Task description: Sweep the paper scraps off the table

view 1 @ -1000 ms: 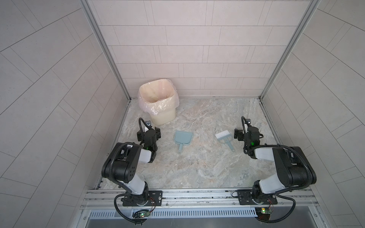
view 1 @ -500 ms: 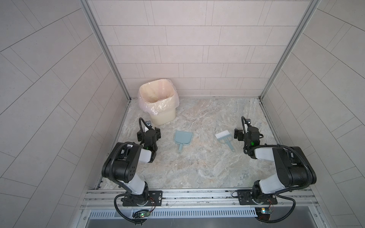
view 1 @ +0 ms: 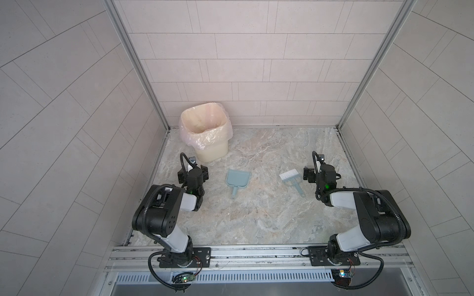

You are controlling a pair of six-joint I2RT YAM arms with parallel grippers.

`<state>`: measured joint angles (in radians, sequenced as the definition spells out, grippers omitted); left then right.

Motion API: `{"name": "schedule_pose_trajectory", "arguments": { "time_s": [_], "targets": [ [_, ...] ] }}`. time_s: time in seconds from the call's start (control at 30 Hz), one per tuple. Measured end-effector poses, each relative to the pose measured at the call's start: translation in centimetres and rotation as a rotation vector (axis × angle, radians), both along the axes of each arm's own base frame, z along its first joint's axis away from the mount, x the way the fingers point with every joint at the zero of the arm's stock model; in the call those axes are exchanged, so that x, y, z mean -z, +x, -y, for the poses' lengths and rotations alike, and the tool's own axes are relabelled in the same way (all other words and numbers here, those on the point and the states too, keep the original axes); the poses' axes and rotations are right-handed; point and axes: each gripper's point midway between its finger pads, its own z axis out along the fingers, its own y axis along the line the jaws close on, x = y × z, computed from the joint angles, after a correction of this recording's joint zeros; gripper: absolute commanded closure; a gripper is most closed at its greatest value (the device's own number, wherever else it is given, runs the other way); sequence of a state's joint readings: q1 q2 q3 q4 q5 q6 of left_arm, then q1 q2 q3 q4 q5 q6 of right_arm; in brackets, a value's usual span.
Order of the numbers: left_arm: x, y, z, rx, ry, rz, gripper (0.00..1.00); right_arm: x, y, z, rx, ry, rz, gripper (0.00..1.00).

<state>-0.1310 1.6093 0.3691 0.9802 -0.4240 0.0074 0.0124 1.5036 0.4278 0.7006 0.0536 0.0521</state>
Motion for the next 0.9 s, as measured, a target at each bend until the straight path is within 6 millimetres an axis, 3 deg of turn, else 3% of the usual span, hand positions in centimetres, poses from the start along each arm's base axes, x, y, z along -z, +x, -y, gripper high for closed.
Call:
{"name": "schedule_pose_trajectory", "arguments": {
  "time_s": [0.37,0.9],
  "targets": [
    [0.0,0.0,0.0,0.0,0.0,0.0,0.0,-0.36,0.01,0.57,0.027,0.0,0.022,0.0],
    [-0.07,0.25,0.57,0.035,-0.005,0.003,0.0,-0.33,0.08,-0.15,-0.006,-0.008,0.02,0.0]
  ]
}}
